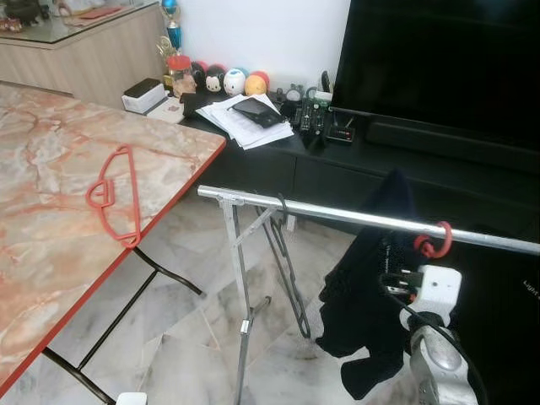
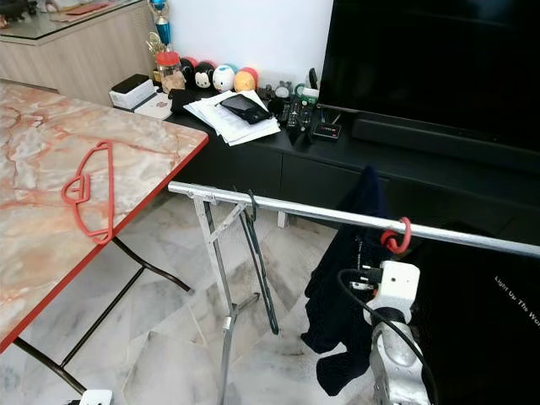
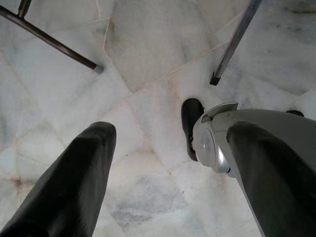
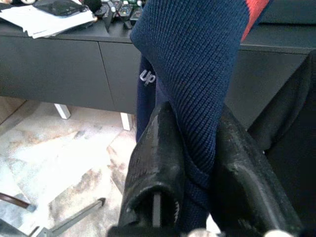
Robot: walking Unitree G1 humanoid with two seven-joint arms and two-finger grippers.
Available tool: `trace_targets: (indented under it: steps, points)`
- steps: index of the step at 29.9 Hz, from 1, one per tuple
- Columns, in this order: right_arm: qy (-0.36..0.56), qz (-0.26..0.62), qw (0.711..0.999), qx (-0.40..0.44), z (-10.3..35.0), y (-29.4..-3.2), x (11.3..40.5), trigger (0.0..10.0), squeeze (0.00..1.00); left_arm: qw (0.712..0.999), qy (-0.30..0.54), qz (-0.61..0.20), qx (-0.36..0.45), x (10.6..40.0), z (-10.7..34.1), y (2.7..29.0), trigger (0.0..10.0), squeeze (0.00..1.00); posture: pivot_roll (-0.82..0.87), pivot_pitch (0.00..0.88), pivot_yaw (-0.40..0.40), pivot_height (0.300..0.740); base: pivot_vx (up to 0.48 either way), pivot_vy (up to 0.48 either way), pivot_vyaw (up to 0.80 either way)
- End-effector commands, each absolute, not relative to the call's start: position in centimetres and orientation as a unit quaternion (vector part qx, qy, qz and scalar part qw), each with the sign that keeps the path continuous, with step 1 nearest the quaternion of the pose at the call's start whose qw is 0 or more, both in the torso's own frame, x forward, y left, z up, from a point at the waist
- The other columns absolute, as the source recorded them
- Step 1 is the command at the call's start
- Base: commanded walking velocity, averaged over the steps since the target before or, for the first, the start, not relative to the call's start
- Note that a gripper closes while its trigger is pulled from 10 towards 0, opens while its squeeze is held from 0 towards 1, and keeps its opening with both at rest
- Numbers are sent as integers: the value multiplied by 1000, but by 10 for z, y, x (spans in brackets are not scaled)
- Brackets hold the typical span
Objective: Hang hanger
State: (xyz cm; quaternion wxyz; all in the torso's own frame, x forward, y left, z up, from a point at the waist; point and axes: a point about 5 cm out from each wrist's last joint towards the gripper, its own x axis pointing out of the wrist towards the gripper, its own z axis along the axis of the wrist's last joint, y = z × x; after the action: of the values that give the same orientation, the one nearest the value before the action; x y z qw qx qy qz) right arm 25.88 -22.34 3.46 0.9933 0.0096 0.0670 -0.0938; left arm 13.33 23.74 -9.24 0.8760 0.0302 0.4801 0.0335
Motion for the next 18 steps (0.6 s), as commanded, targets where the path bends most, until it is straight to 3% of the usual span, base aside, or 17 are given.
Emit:
trace_targets:
  steps: [1, 5, 6, 9, 10, 18]
  points:
    - [22, -90, 996, 5, 49, -222, 260, 0, 0, 868, 494, 29, 36, 127, -95, 237, 10000, 0, -43, 0, 5, 740, 0, 0, 0]
    - [62, -93, 994, 1, 32, -223, 241, 0, 0, 866, 497, 30, 36, 125, -96, 237, 10000, 0, -47, 0, 3, 740, 0, 0, 0]
    - [96, -103, 990, -5, 18, -227, 229, 6235, 0, 865, 500, 31, 36, 122, -96, 238, 10000, 0, -52, 0, -1, 740, 0, 0, 0]
    - [112, -112, 987, -7, 11, -230, 222, 6235, 0, 864, 501, 32, 35, 120, -97, 238, 10000, 0, -49, 0, -3, 740, 0, 0, 0]
    - [111, -117, 987, 8, 9, -231, 217, 10000, 0, 864, 502, 33, 35, 119, -97, 239, 10000, 0, -49, 0, -4, 740, 0, 0, 0]
    - [126, -112, 986, 5, 4, -231, 210, 10000, 0, 862, 505, 40, 32, 115, -98, 241, 10000, 0, -52, 0, -6, 740, 0, 0, 0]
